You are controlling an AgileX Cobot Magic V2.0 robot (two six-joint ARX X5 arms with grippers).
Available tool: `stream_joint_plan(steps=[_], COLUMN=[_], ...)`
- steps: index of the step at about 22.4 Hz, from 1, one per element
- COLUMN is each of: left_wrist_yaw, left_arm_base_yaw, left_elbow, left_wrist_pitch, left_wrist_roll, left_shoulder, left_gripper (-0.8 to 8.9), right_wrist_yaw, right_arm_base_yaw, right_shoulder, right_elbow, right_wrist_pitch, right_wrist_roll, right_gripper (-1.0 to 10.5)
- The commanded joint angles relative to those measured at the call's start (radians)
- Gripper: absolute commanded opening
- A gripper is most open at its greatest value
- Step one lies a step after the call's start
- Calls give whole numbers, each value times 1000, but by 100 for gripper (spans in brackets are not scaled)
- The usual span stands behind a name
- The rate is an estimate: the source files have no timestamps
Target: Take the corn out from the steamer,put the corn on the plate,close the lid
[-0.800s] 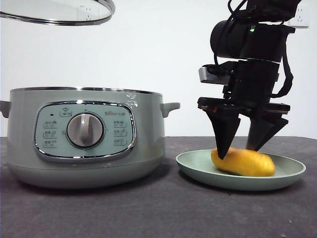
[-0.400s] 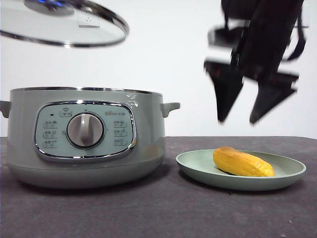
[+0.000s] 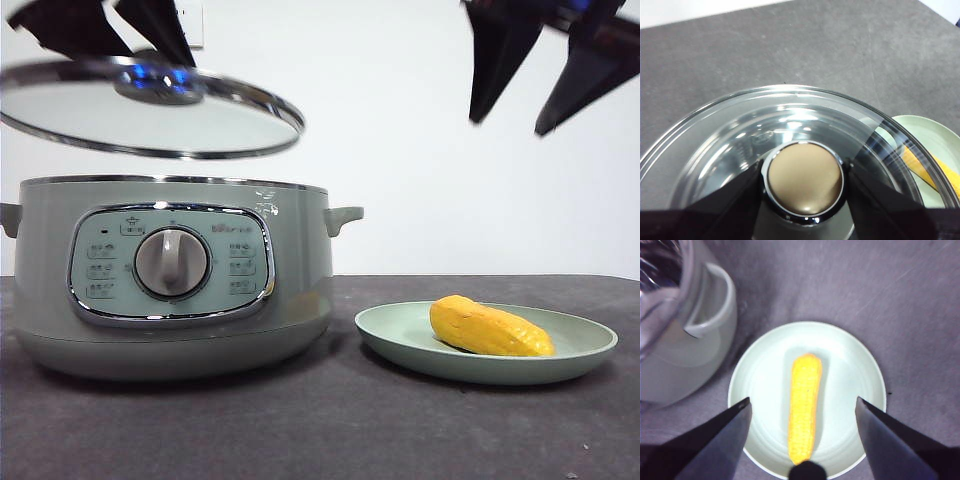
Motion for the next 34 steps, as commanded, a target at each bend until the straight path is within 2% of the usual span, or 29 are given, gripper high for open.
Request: stream_joint_plan(steps=[1,5,8,17,20,21,24,25,30,34], left_wrist_yaw=[10,6,7,6,-55,-70,-69,-69,-69,-42], left_arm_base_yaw=[-12,-31,-33,-34,-32,-32,-32,-32,-33,-47], left_elbow=[10,10,10,10,10,10,10,10,11,11], left_wrist_pitch=[57,61,61,6,-31,-34,-14,-5,-6,-121], left_wrist_roll=[-14,-13,-13,17,17,17,16,16,6,6], left_shoulder=[29,89,126,172,172,172,172,172,115,-33], left_gripper=[-9,-9,-9,-8,1,24,457,508,502,492], right_wrist_yaw=[3,5,53,52,52,52,52,52,51,49], right_arm_base_yaw=[0,0,0,0,0,0,0,0,1,2], right_shoulder=[-30,-64,-65,-65,-65,-65,-65,-65,-74,-130], right_elbow=[-6,-6,-6,-6,-6,-6,-6,-6,-6,-6], right_wrist_pitch=[-5,-18,-40,-42,-42,-42,-42,-42,-34,-39], right_wrist_roll=[7,7,6,6,6,6,6,6,-5,-6], right_gripper=[347,346,346,346,346,346,346,346,344,342])
